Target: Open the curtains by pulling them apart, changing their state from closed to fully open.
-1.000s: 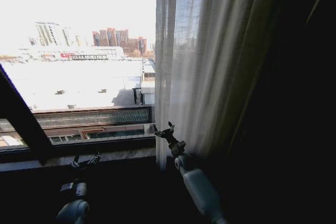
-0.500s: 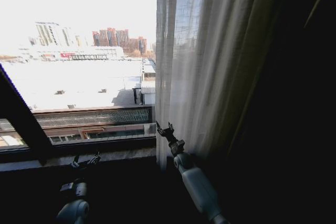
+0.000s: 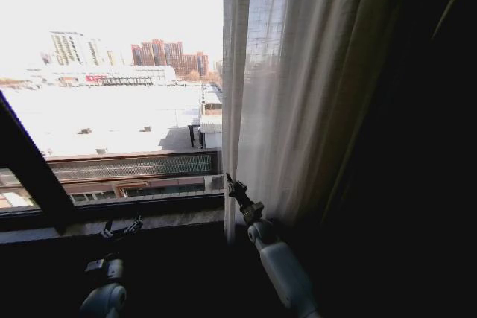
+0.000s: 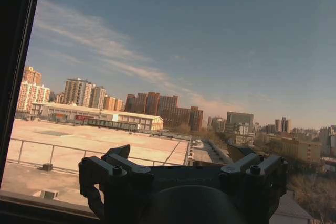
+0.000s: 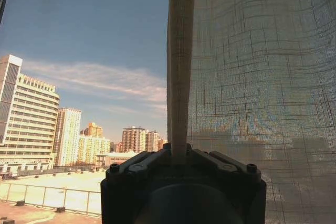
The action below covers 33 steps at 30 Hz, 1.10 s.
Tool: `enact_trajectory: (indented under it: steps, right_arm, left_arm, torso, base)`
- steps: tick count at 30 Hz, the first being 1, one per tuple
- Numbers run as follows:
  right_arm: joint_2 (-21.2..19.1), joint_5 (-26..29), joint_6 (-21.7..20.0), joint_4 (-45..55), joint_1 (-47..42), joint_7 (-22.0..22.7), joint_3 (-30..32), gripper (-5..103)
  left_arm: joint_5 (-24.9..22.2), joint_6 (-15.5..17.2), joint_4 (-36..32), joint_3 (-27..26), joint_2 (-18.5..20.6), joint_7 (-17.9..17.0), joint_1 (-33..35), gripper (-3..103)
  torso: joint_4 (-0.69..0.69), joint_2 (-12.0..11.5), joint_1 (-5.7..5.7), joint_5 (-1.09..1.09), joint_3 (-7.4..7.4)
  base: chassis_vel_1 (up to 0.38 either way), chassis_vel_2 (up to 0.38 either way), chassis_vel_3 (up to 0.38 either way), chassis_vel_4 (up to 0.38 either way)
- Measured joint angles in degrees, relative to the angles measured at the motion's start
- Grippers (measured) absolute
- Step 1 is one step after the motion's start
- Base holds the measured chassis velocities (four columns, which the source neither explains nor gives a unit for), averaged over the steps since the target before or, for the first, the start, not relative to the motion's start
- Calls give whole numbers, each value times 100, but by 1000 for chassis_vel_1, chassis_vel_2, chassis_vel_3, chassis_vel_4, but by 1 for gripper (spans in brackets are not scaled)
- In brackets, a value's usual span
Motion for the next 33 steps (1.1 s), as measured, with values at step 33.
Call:
enact_trajectory:
  steps: [33]
  right_arm:
    - [-45, 113, 72, -101, 20, -289, 94, 0]
  left_arm:
    - [0, 0, 0, 2, 1, 0, 0, 100]
  torso:
    - [-2, 0, 1, 0, 0]
  base:
    - [-145, -145, 151, 149]
